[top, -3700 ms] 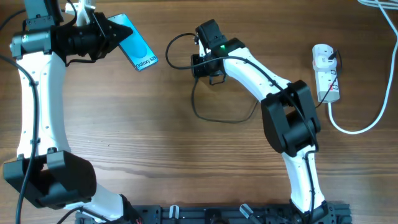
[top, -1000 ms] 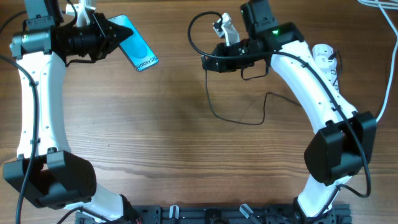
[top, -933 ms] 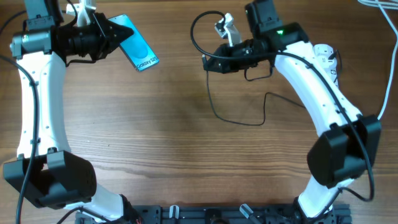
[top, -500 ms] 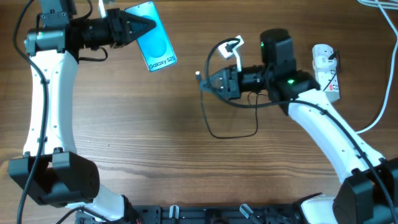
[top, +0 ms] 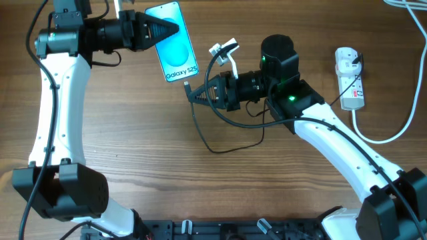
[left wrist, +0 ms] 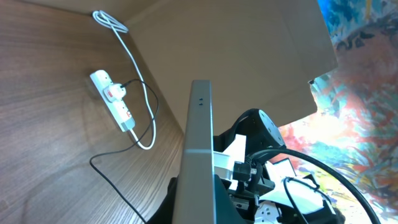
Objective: Plug charger to phone and switch on socket
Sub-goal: 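Lift the plug with the right gripper toward the phone's bottom port, then push the plug into the phone's port held by the left gripper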
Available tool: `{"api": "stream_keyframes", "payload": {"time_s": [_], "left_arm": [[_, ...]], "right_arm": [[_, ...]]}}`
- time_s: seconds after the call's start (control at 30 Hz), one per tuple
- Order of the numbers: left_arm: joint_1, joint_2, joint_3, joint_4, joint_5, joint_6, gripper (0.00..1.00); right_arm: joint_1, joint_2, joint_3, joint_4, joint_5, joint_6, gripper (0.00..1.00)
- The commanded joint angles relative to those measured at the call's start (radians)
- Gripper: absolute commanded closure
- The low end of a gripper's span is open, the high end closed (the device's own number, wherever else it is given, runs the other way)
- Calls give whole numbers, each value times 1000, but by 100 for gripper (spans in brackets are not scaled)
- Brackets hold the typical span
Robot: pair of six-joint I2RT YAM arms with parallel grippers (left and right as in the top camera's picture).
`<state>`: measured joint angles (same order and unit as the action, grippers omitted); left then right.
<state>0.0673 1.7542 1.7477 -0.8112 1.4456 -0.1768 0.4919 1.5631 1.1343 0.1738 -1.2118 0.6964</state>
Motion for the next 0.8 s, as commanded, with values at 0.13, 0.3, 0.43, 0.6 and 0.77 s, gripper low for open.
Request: {"api": "stream_keyframes", "payload": {"time_s": [0.13,0.3,0.43,0.6,0.77], "left_arm": [[0,-6,12,-19,49,9,96],[0,-6,12,-30,46,9,96],[-2,-6,12,-39,46,10,96],[-23,-6,12,-37,46,10,96],[-55,-6,12,-37,27,13,96]], "right_arm": [[-2,-16,3,25,-24,22,96],[-2,-16,3,48,-24,23,96],[-2,-16,3,51,-23,37,96],[-1,-16,3,51,-20,39,96],[0,-16,3,50,-20,39,96]]}}
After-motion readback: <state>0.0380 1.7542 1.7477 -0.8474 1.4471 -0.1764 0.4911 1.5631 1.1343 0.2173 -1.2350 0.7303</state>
